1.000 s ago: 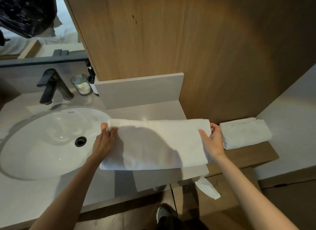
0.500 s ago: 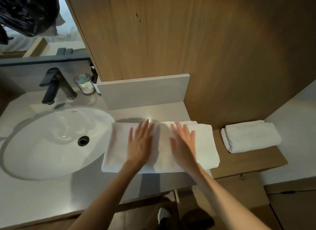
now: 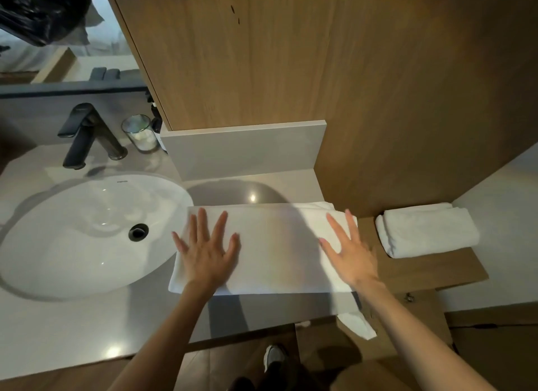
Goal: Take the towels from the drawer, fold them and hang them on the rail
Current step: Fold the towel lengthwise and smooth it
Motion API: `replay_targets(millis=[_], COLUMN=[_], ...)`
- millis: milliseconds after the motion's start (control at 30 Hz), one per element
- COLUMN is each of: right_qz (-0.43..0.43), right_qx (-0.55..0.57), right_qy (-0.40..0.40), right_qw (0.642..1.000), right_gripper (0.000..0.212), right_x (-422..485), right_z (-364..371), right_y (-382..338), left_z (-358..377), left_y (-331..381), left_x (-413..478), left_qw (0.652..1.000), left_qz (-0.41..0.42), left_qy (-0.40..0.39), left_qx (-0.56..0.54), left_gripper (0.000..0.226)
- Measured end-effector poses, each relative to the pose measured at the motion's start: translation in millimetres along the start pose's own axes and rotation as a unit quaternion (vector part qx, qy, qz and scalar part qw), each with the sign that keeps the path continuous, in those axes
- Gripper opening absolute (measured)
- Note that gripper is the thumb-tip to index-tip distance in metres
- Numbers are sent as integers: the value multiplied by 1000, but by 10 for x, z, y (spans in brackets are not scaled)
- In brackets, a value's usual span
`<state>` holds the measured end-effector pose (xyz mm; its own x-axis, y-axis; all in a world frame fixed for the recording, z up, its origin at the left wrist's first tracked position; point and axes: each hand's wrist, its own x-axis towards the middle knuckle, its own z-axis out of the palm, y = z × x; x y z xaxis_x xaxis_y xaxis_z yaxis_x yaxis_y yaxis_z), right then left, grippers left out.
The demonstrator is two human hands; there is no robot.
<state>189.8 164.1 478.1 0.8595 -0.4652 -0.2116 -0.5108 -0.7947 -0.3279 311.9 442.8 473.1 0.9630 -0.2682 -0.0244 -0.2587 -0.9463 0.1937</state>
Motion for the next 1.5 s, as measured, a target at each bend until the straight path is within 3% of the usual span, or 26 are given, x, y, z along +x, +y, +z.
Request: replay_targets(millis=[233, 400, 500, 600, 667, 900, 1033, 1100, 1200, 1367, 1500], right_qz=[73, 39, 6, 87, 111, 94, 34, -15, -28, 45, 103], right_qx=[197, 217, 272, 347, 347, 408, 448, 414, 391, 337, 341], right_qy=[-28, 105, 175, 166, 159, 84, 61, 81, 78, 53, 61], right_qw=[977, 970, 946, 919, 917, 904, 891, 906, 917, 939, 932], right_gripper=[71, 68, 78, 90, 90, 69, 27, 16, 15, 13, 22], right_x=[-96, -156, -174, -142, -132, -136, -165, -141, 6, 188, 187], right_z=[-56, -116, -144, -165, -143, -93, -231, -309, -383, -303, -277], right_y=[-6, -51, -78, -36, 14, 111, 7, -16, 1, 108, 120], left_z=[1, -47, -92, -122, -134, -148, -154, -155, -167, -134, -129], left_y=[15, 102, 211, 443, 612, 853, 893, 873, 844, 881, 881], left_x=[-16, 12, 78, 247, 401, 658, 731, 789, 874, 889, 917], left_qw=[998, 999, 997, 981, 972, 975, 978, 977, 975, 983, 984], left_qz=[-51, -42, 46, 160, 194, 185, 172, 168, 165, 149, 136], left_qy=[-1, -25, -38, -83, -102, -122, -119, -127, -141, -107, -108], left_qx=[-30, -21, -39, -75, -85, -19, -14, -30, -40, -14, -29], left_gripper=[64, 69, 68, 75, 68, 61, 59, 55, 51, 41, 38])
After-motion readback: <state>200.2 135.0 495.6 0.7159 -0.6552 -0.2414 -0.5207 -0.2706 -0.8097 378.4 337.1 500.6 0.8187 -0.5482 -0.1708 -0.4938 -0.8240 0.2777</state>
